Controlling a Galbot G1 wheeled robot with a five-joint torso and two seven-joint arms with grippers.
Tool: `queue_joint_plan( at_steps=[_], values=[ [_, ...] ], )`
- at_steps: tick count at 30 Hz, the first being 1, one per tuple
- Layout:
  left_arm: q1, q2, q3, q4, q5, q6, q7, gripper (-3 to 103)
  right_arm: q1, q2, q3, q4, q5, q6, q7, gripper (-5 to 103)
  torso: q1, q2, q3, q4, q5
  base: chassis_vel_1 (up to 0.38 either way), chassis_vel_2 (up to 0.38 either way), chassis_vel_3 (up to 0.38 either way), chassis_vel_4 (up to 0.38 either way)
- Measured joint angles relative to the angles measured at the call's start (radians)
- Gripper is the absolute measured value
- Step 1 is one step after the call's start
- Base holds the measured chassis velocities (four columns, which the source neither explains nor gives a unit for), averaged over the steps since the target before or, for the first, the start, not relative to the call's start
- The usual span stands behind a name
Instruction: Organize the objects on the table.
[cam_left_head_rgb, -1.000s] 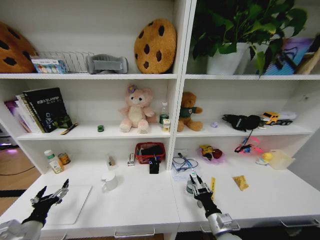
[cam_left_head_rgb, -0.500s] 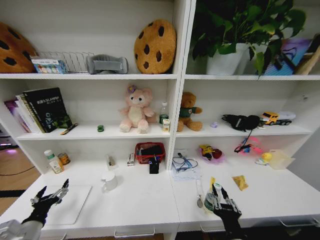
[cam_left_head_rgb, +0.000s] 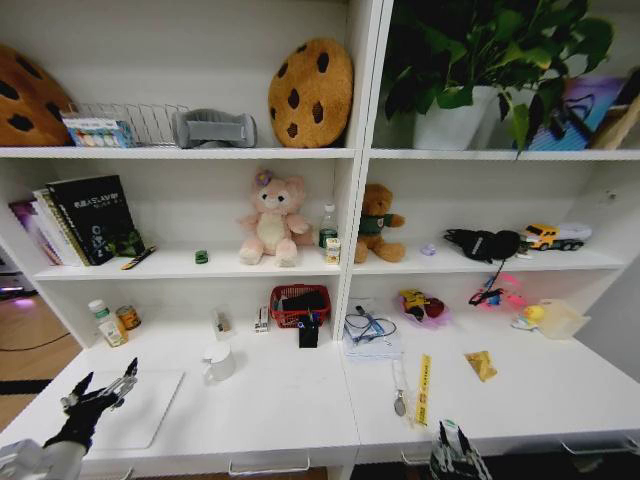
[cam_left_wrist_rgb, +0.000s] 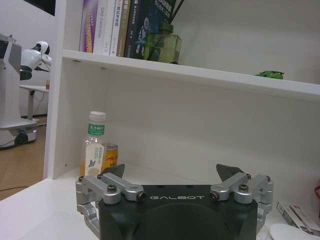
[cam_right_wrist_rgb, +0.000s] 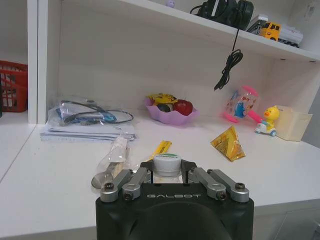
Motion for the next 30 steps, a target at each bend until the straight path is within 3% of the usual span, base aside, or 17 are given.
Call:
queue_joint_plan(
  at_steps=[10,14,21,24,30],
  values=[
    [0.000,0.000,0.000,0.000,0.000,0.000,0.000,100,-0.050,-0.004,-0.035,-0.107,-0.068,0.084,-0.003,27,0.000,0.000,0.000,0.0000,-0.0001,0.000,0.000,0.000,0.000],
    [0.000,0.000,0.000,0.000,0.000,0.000,0.000,100,-0.012,0.000,-0.048,-0.240,-0.077,0.128,-0.017,27,0.000,0.000,0.000,-0.0001,-0.0001,0.000,0.000,0.000,0.000],
    [0.000,0.000,0.000,0.000,0.000,0.000,0.000,100,0.153,-0.008,-0.075,-0.508,-0.059,0.197,-0.078,27,0.000,0.000,0.000,-0.0001,0.0001,0.000,0.000,0.000,0.000],
    [0.000,0.000,0.000,0.000,0.000,0.000,0.000,100,0.276,-0.013,-0.103,-0.712,-0.062,0.263,-0.122,27,0.000,0.000,0.000,-0.0001,0.0002,0.000,0.000,0.000,0.000],
    [0.000,0.000,0.000,0.000,0.000,0.000,0.000,100,0.457,-0.008,-0.155,-0.953,-0.095,0.359,-0.196,27,0.000,0.000,0.000,-0.0002,0.0000,0.000,0.000,0.000,0.000]
  ],
)
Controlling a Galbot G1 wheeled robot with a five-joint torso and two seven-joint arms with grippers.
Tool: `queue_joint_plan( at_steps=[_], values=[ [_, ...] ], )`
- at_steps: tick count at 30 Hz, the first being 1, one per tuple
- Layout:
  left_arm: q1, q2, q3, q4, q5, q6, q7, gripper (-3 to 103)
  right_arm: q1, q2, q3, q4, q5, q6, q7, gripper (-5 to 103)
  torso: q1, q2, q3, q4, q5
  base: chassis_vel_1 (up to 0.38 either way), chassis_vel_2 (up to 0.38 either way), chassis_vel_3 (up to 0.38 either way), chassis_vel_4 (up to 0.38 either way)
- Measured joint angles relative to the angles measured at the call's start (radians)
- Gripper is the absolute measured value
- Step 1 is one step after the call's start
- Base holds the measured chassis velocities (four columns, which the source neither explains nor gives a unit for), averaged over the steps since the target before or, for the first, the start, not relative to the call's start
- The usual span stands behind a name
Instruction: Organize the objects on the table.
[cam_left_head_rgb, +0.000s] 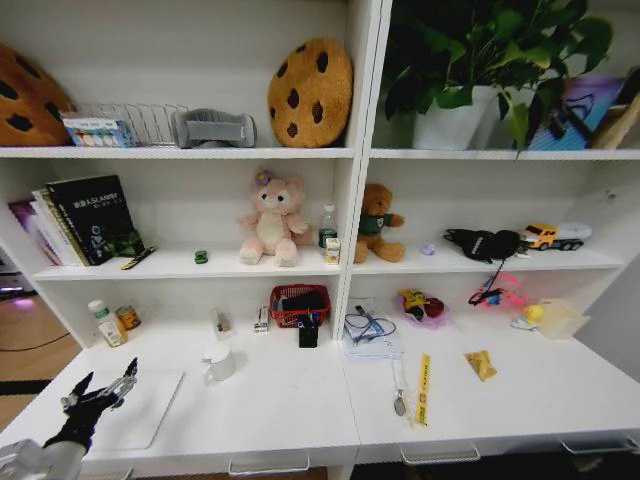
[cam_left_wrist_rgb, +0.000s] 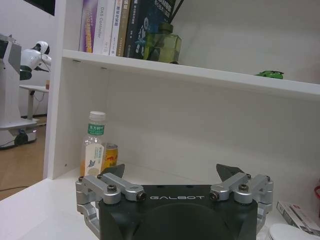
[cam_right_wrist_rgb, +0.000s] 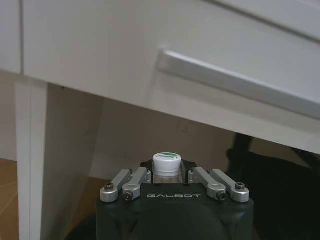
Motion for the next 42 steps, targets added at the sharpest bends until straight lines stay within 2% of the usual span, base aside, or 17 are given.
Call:
queue_joint_plan(
  at_steps=[2,3,12,20,21,23,24,26,29,31,32,34,35,38,39,40,42],
  values=[
    [0.000,0.000,0.000,0.000,0.000,0.000,0.000,100,0.114,0.018,-0.035,-0.147,-0.063,0.048,-0.025,27,0.000,0.000,0.000,0.0004,-0.0001,0.000,0.000,0.000,0.000],
    [0.000,0.000,0.000,0.000,0.000,0.000,0.000,100,0.114,0.018,-0.035,-0.147,-0.063,0.048,-0.025,27,0.000,0.000,0.000,0.0004,-0.0001,0.000,0.000,0.000,0.000],
    [0.000,0.000,0.000,0.000,0.000,0.000,0.000,100,0.358,0.094,-0.081,-0.498,-0.135,0.097,-0.087,27,0.000,0.000,0.000,0.0003,-0.0002,0.000,0.000,0.000,0.000],
    [0.000,0.000,0.000,0.000,0.000,0.000,0.000,100,0.401,0.108,-0.063,-0.563,-0.143,0.106,-0.093,27,0.000,0.000,0.000,0.0002,-0.0002,0.000,0.000,0.000,0.000],
    [0.000,0.000,0.000,0.000,0.000,0.000,0.000,100,0.402,0.108,-0.056,-0.562,-0.143,0.106,-0.091,25,0.000,0.000,0.000,0.0002,-0.0002,0.000,0.000,0.000,0.000],
    [0.000,0.000,0.000,0.000,0.000,0.000,0.000,100,0.396,0.106,-0.049,-0.550,-0.140,0.105,-0.089,34,0.000,0.000,0.000,0.0002,-0.0002,0.000,0.000,0.000,0.000],
    [0.000,0.000,0.000,0.000,0.000,0.000,0.000,100,0.396,0.106,-0.049,-0.550,-0.140,0.105,-0.089,34,0.000,0.000,0.000,0.0002,-0.0002,0.000,0.000,0.000,0.000],
    [0.000,0.000,0.000,0.000,0.000,0.000,0.000,100,0.388,0.102,-0.045,-0.538,-0.129,0.104,-0.088,45,0.000,0.000,0.000,0.0002,-0.0002,0.000,0.000,0.000,0.000],
    [0.000,0.000,0.000,0.000,0.000,0.000,0.000,100,0.379,0.102,-0.045,-0.527,-0.126,0.102,-0.087,51,0.000,0.000,0.000,0.0001,-0.0002,0.000,0.000,0.000,0.000],
    [0.000,0.000,0.000,0.000,0.000,0.000,0.000,100,0.367,0.102,-0.043,-0.512,-0.126,0.101,-0.085,62,0.000,0.000,0.000,0.0001,-0.0001,0.000,0.000,0.000,0.000],
    [0.000,0.000,0.000,0.000,0.000,0.000,0.000,100,0.367,0.102,-0.043,-0.512,-0.126,0.101,-0.085,62,0.000,0.000,0.000,0.0001,-0.0001,0.000,0.000,0.000,0.000],
    [0.000,0.000,0.000,0.000,0.000,0.000,0.000,100,0.348,0.099,-0.039,-0.478,-0.118,0.096,-0.083,73,0.000,0.000,0.000,0.0002,0.0001,0.000,0.000,0.000,0.000],
    [0.000,0.000,0.000,0.000,0.000,0.000,0.000,100,0.348,0.099,-0.039,-0.478,-0.118,0.096,-0.083,73,0.000,0.000,0.000,0.0002,0.0001,0.000,0.000,0.000,0.000],
    [0.000,0.000,0.000,0.000,0.000,0.000,0.000,100,0.293,0.076,-0.038,-0.384,-0.105,0.086,-0.075,90,0.000,0.000,0.000,0.0001,0.0000,0.000,0.000,0.000,0.000],
    [0.000,0.000,0.000,0.000,0.000,0.000,0.000,100,0.293,0.076,-0.038,-0.384,-0.105,0.086,-0.075,90,0.000,0.000,0.000,0.0001,0.0000,0.000,0.000,0.000,0.000],
    [0.000,0.000,0.000,0.000,0.000,0.000,0.000,100,0.273,0.068,-0.038,-0.350,-0.096,0.082,-0.073,95,0.000,0.000,0.000,0.0003,0.0001,0.000,0.000,0.000,0.000],
    [0.000,0.000,0.000,0.000,0.000,0.000,0.000,100,0.249,0.058,-0.038,-0.314,-0.085,0.077,-0.071,95,0.000,0.000,0.000,0.0002,0.0000,0.000,0.000,0.000,0.000]
  ],
)
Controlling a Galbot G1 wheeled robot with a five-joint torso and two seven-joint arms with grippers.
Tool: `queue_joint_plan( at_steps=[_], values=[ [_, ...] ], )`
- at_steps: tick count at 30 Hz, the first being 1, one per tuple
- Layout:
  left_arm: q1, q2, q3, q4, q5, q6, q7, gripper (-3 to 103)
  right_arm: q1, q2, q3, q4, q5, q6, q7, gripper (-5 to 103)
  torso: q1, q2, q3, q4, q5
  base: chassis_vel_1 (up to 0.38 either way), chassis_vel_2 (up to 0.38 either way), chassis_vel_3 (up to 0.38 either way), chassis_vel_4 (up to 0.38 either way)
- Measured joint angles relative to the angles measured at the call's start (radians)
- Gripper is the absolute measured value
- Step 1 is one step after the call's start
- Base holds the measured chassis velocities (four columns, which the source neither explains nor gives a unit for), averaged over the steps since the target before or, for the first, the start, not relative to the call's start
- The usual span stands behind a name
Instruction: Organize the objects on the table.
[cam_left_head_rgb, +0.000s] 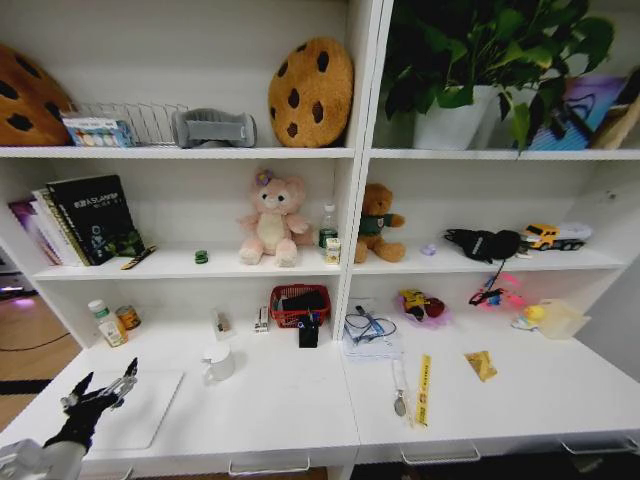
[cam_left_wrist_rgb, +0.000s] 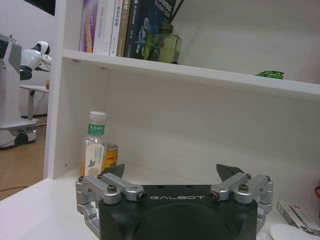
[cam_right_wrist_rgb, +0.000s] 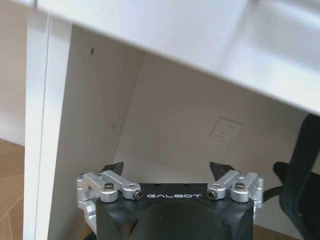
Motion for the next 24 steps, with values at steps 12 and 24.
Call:
queue_joint_plan(
  at_steps=[12,24],
  values=[
    [0.000,0.000,0.000,0.000,0.000,0.000,0.000,100,-0.379,-0.107,0.044,0.394,0.070,0.003,0.054,100,0.000,0.000,0.000,-0.0001,-0.0001,0.000,0.000,0.000,0.000],
    [0.000,0.000,0.000,0.000,0.000,0.000,0.000,100,-0.742,-0.125,0.127,0.873,0.060,-0.007,0.119,100,0.000,0.000,0.000,-0.0001,-0.0004,0.000,0.000,0.000,0.000]
  ],
)
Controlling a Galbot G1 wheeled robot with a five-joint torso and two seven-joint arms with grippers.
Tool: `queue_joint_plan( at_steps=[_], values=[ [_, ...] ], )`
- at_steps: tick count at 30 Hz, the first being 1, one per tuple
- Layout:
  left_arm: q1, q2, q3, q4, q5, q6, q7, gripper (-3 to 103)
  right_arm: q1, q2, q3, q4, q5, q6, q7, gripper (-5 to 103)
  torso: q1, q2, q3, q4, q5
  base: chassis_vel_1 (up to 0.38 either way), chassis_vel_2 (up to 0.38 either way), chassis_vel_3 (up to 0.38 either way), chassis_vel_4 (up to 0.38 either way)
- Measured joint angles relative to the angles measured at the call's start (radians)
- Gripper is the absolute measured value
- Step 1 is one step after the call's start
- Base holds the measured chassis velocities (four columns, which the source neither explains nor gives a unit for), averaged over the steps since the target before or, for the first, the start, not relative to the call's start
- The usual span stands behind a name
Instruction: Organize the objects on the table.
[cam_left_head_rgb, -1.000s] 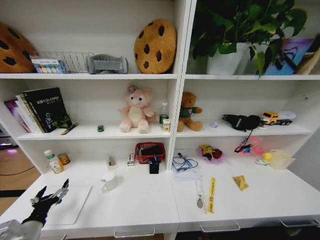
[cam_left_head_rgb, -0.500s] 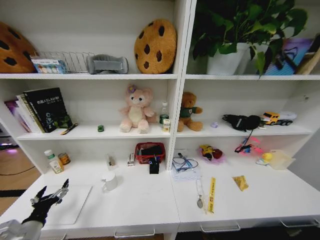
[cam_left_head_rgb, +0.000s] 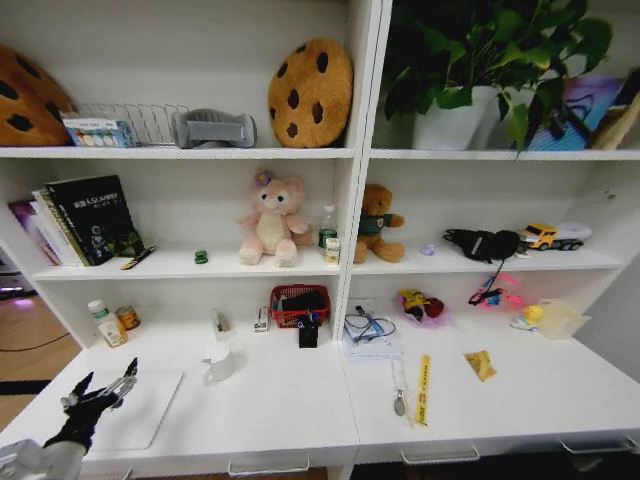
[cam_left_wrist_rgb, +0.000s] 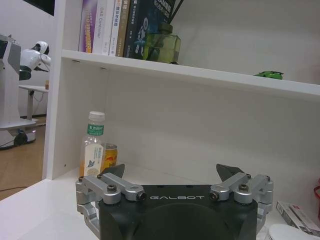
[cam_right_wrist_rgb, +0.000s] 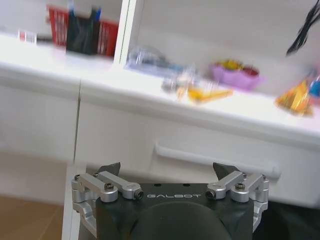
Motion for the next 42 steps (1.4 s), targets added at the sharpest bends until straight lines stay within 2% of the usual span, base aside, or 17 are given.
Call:
queue_joint_plan(
  at_steps=[5,7,8,9,10,13,14,17,18,19,26,31,42],
  values=[
    [0.000,0.000,0.000,0.000,0.000,0.000,0.000,100,-0.076,-0.019,0.052,0.165,0.009,-0.015,0.004,100,0.000,0.000,0.000,0.0000,0.0001,0.000,0.000,0.000,0.000],
    [0.000,0.000,0.000,0.000,0.000,0.000,0.000,100,-0.097,-0.038,0.095,0.283,0.048,-0.050,0.004,100,0.000,0.000,0.000,0.0001,0.0002,0.000,0.000,0.000,0.000],
    [0.000,0.000,0.000,0.000,0.000,0.000,0.000,100,-0.097,-0.038,0.095,0.283,0.048,-0.050,0.004,100,0.000,0.000,0.000,0.0001,0.0002,0.000,0.000,0.000,0.000],
    [0.000,0.000,0.000,0.000,0.000,0.000,0.000,100,-0.087,-0.042,0.116,0.325,0.075,-0.090,0.004,100,0.000,0.000,0.000,0.0000,0.0000,0.000,0.000,0.000,0.000],
    [0.000,0.000,0.000,0.000,0.000,0.000,0.000,100,-0.087,-0.042,0.116,0.325,0.075,-0.090,0.004,100,0.000,0.000,0.000,0.0000,0.0000,0.000,0.000,0.000,0.000],
    [0.000,0.000,0.000,0.000,0.000,0.000,0.000,100,0.006,-0.050,0.174,0.394,0.166,-0.224,-0.009,100,0.000,0.000,0.000,0.0000,0.0005,0.000,0.000,0.000,0.000],
    [0.000,0.000,0.000,0.000,0.000,0.000,0.000,100,0.006,-0.050,0.174,0.394,0.166,-0.224,-0.009,100,0.000,0.000,0.000,0.0000,0.0005,0.000,0.000,0.000,0.000],
    [0.000,0.000,0.000,0.000,0.000,0.000,0.000,100,0.137,-0.064,0.203,0.428,0.287,-0.352,-0.070,100,0.000,0.000,0.000,0.0000,0.0004,0.000,0.000,0.000,0.000],
    [0.000,0.000,0.000,0.000,0.000,0.000,0.000,100,0.137,-0.064,0.203,0.428,0.287,-0.352,-0.070,100,0.000,0.000,0.000,0.0000,0.0004,0.000,0.000,0.000,0.000],
    [0.000,0.000,0.000,0.000,0.000,0.000,0.000,100,0.201,-0.076,0.202,0.428,0.330,-0.384,-0.092,100,0.000,0.000,0.000,0.0001,0.0003,0.000,0.000,0.000,0.000],
    [0.000,0.000,0.000,0.000,0.000,0.000,0.000,100,0.290,-0.090,0.188,0.416,0.380,-0.419,-0.110,100,0.000,0.000,0.000,0.0003,0.0005,0.000,0.000,0.000,0.000],
    [0.000,0.000,0.000,0.000,0.000,0.000,0.000,100,0.393,-0.112,0.137,0.399,0.407,-0.464,-0.123,100,0.000,0.000,0.000,0.0002,0.0003,0.000,0.000,0.000,0.000],
    [0.000,0.000,0.000,0.000,0.000,0.000,0.000,100,0.428,-0.146,0.161,0.322,0.419,-0.454,-0.150,100,0.000,0.000,0.000,0.0000,0.0001,-0.007,-0.007,0.004,0.007]
  ],
)
